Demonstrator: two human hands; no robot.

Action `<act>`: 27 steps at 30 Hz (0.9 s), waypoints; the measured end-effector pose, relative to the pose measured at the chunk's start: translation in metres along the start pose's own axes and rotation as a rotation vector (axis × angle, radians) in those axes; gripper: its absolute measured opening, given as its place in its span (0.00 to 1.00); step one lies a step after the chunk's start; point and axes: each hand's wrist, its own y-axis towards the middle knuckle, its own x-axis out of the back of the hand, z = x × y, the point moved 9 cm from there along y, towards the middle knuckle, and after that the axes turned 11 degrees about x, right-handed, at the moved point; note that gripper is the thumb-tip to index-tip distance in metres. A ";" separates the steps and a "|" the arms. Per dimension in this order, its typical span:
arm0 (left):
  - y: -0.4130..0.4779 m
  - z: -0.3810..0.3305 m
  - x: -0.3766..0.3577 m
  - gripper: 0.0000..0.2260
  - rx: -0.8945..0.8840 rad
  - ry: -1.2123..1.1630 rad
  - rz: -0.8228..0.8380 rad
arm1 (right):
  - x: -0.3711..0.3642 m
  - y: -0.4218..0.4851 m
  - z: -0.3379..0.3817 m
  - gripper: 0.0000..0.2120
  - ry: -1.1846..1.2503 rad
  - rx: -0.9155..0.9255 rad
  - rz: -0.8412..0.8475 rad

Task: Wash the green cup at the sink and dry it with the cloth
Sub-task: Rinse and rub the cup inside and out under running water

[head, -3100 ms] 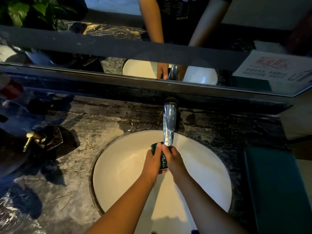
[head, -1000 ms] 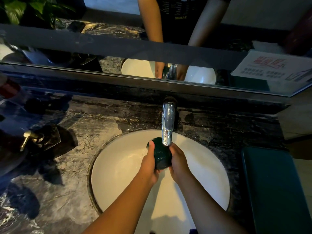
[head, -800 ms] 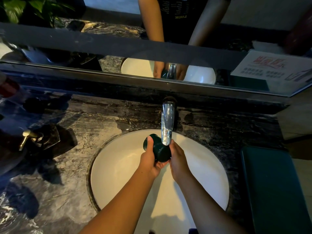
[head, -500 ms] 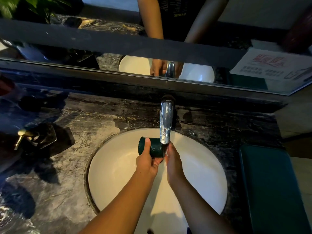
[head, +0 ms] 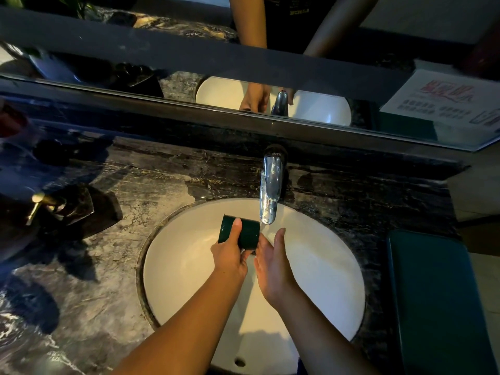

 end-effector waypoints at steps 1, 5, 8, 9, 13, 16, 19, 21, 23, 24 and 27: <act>0.000 -0.002 -0.001 0.15 -0.011 0.021 0.009 | 0.000 0.001 0.003 0.44 0.031 -0.002 0.005; -0.005 -0.002 -0.008 0.10 -0.048 0.092 0.054 | 0.003 0.014 0.021 0.44 0.084 0.024 -0.004; -0.006 -0.003 -0.007 0.16 -0.045 0.039 0.034 | -0.003 0.013 0.012 0.42 0.066 -0.001 0.012; -0.004 -0.005 -0.005 0.18 -0.050 0.031 0.022 | -0.005 0.011 0.009 0.42 0.062 -0.009 0.024; -0.002 -0.002 0.004 0.19 -0.059 0.071 0.007 | 0.003 0.010 0.018 0.46 0.109 0.003 0.015; -0.003 0.006 0.004 0.19 -0.032 0.053 0.024 | 0.006 0.016 0.027 0.46 0.108 0.011 0.012; -0.003 0.004 -0.001 0.19 -0.018 0.024 0.042 | -0.001 0.010 0.013 0.43 0.046 -0.029 0.034; -0.002 0.000 -0.005 0.20 -0.033 0.028 0.039 | -0.003 0.007 0.008 0.42 0.029 -0.042 0.036; -0.002 -0.003 -0.005 0.20 -0.059 0.016 0.019 | -0.007 0.008 0.018 0.46 0.030 -0.017 0.062; -0.003 -0.003 -0.005 0.19 -0.061 0.008 0.019 | -0.006 0.010 0.026 0.49 0.038 0.001 0.061; -0.006 0.004 -0.009 0.19 -0.031 0.003 0.061 | 0.000 0.020 0.040 0.52 0.055 0.012 0.039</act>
